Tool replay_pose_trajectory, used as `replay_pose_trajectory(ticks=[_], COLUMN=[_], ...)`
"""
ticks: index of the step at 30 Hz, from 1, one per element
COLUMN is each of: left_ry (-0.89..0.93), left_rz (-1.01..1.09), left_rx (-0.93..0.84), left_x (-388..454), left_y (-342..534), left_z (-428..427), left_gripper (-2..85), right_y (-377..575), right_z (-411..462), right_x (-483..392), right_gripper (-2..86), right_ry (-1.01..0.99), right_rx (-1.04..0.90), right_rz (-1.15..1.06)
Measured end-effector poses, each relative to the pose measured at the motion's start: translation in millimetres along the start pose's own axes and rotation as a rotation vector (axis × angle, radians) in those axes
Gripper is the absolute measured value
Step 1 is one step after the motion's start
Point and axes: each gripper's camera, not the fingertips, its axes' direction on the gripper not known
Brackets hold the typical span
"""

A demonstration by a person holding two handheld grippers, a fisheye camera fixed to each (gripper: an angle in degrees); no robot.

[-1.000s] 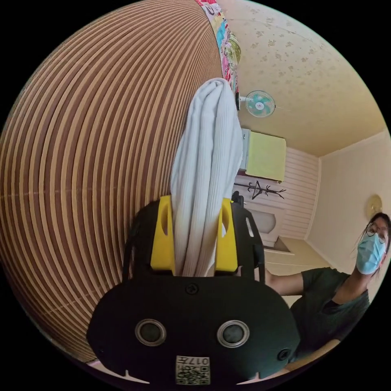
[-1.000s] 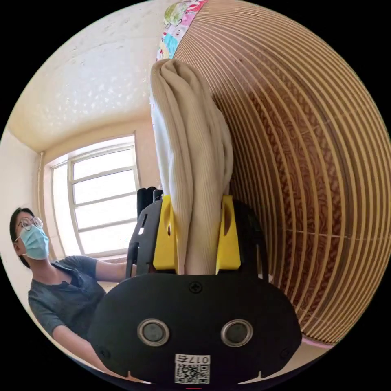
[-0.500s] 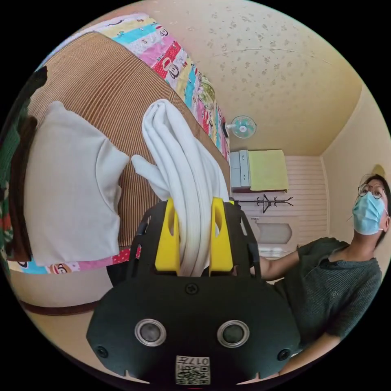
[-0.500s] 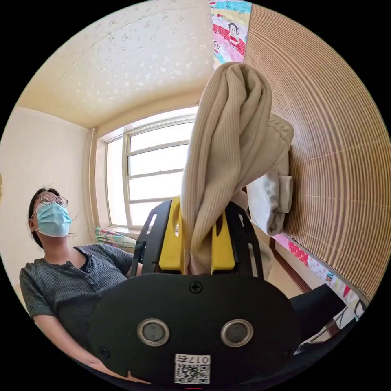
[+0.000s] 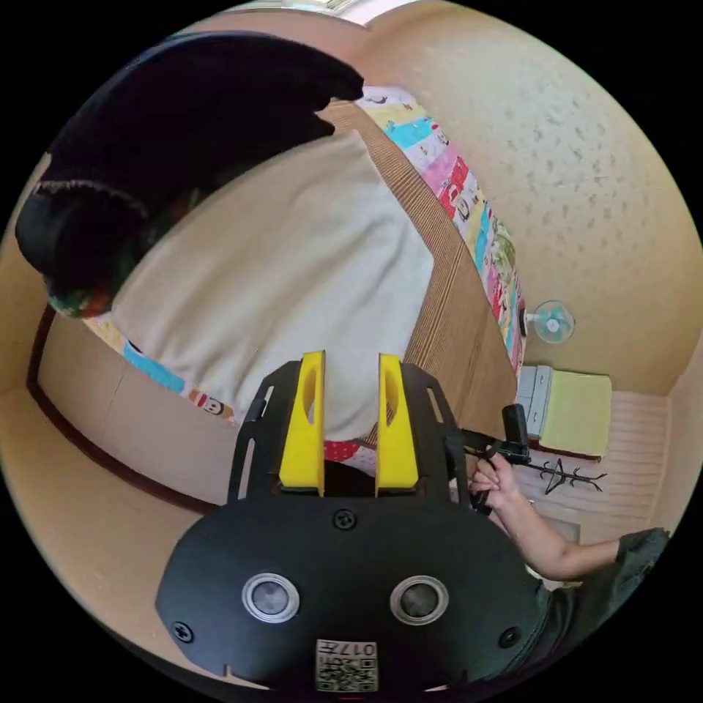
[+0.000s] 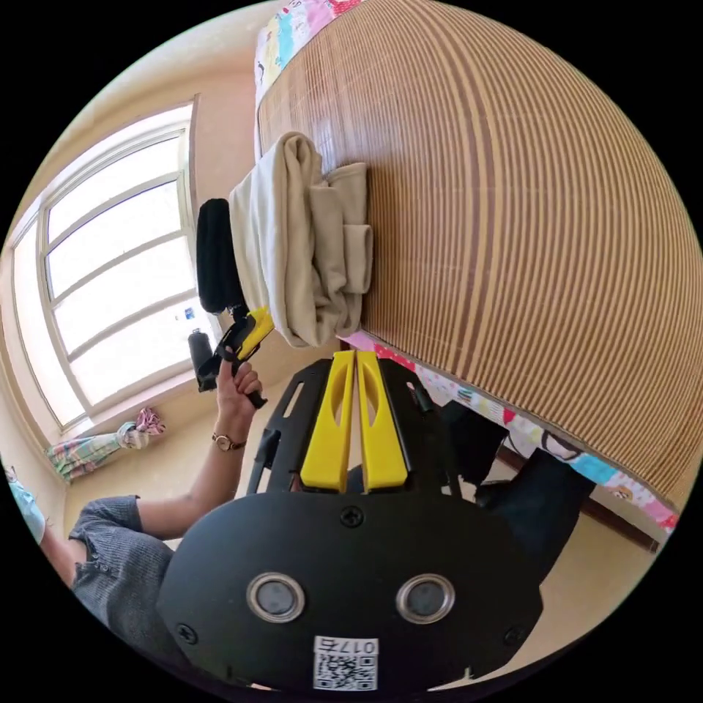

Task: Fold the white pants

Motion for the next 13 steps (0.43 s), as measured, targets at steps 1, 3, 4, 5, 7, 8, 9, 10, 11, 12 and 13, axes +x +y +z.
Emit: replay_pose_trajectory(ticks=[1, 3, 4, 5, 7, 8, 9, 10, 11, 12, 13], left_ry=[-0.035, -0.064, -0.012, 0.037, 0.16, 0.157, 0.126, 0.079, 0.057, 0.027, 0.014], left_rz=[-0.034, -0.099, -0.076, -0.038, 0.169, 0.221, 0.32, 0.419, 0.467, 0.566, 0.672], left_rx=[0.017, 0.036, 0.098, 0.143, 0.252, 0.246, 0.206, 0.163, 0.147, 0.128, 0.112], left_x=[10, 28, 46, 57, 111, 127, 162, 198, 216, 251, 286], left_y=[11, 18, 24, 27, 35, 35, 33, 34, 36, 43, 53], left_z=[7, 1, -11, -19, -45, -48, -49, -46, -43, -37, -29], left_gripper=[10.5, 10.0, 9.0, 8.2, 3.7, 3.0, 1.5, 1.7, 1.8, 1.6, 1.0], right_y=[23, 61, 89, 118, 164, 195, 211, 241, 269, 282, 305], right_z=[-26, -69, -98, -125, -162, -181, -190, -204, -214, -219, -226], right_x=[19, 37, 42, 45, 46, 46, 44, 41, 37, 34, 31], right_gripper=[0.8, 0.6, 0.5, 0.5, 0.3, 0.3, 0.3, 0.3, 0.2, 0.2, 0.2], right_ry=[0.015, 0.0, -0.008, -0.005, 0.012, 0.027, 0.039, 0.074, 0.113, 0.131, 0.178], right_rx=[0.027, 0.099, 0.161, 0.233, 0.351, 0.434, 0.479, 0.564, 0.628, 0.651, 0.693], right_rz=[0.06, 0.104, 0.109, 0.107, 0.111, 0.11, 0.106, 0.09, 0.057, 0.036, 0.015])
